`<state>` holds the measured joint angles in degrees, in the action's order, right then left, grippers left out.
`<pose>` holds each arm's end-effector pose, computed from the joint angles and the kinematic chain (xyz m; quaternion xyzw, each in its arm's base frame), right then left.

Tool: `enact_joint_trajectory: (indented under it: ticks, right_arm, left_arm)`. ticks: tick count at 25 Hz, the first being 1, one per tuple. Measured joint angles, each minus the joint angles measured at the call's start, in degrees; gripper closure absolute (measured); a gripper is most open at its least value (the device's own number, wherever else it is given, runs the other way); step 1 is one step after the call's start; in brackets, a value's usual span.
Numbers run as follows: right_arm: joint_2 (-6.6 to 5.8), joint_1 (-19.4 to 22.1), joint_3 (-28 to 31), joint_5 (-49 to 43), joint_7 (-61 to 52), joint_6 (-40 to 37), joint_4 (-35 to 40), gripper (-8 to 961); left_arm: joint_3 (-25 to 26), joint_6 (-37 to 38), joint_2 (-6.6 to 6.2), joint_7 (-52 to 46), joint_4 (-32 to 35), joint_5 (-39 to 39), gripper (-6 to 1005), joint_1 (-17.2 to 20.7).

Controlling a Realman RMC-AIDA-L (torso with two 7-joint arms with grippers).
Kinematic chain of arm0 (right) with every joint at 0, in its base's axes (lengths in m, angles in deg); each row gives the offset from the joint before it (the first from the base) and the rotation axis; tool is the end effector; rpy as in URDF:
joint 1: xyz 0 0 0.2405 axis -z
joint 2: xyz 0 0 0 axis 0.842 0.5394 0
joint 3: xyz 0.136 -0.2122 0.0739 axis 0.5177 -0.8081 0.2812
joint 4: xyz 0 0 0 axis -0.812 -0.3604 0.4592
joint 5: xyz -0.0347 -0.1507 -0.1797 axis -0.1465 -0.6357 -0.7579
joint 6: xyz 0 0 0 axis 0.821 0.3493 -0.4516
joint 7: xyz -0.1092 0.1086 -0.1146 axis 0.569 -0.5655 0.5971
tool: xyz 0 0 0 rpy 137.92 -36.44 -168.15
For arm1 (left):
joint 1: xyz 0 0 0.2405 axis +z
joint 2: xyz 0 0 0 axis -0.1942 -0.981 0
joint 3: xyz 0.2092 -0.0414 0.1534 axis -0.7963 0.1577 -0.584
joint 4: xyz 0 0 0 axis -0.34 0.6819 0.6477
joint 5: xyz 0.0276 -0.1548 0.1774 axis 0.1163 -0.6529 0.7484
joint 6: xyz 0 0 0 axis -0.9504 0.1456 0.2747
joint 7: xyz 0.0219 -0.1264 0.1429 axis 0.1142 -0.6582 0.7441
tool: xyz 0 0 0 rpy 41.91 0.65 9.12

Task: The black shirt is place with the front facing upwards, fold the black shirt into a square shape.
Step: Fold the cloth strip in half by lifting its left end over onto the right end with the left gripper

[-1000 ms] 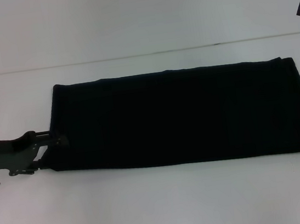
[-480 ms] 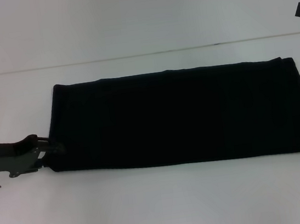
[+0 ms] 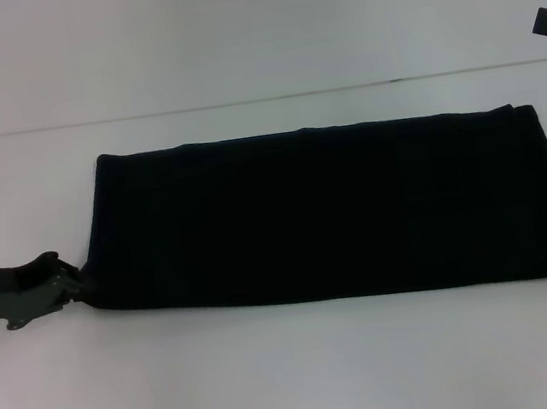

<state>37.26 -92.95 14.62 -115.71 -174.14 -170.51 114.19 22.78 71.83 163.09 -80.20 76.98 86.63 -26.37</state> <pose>0.2789 0.4308 0.0937 -0.8247 0.3469 0.3709 0.2488 -0.3662 0.4145 -0.0004 -0.6399 -0.7360 -0.1303 0.1784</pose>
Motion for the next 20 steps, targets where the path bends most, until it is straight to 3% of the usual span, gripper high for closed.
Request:
enact_joint_trajectory:
  ticks: [2,6,12,20]
  right_arm:
    - [0.21,0.0,0.0,0.0,0.0,0.1,0.0,33]
    - [0.92,-0.1,0.0,-0.1,0.0,0.4,0.0,33]
    - [2.96,-1.4,0.0,0.3,0.1,2.8,-0.6,34]
    - [4.45,-3.8,-0.4,0.5,-0.1,4.5,-0.9,33]
  left_arm:
    - [0.1,0.0,0.07,0.2,0.6,0.0,942,0.5]
    - [0.7,-0.4,0.15,1.6,1.6,-0.4,955,1.9]
    - [3.5,-0.9,0.1,4.4,5.5,-0.6,976,5.3]
    - [14.3,1.4,-2.85,8.7,10.8,-0.7,973,10.6]
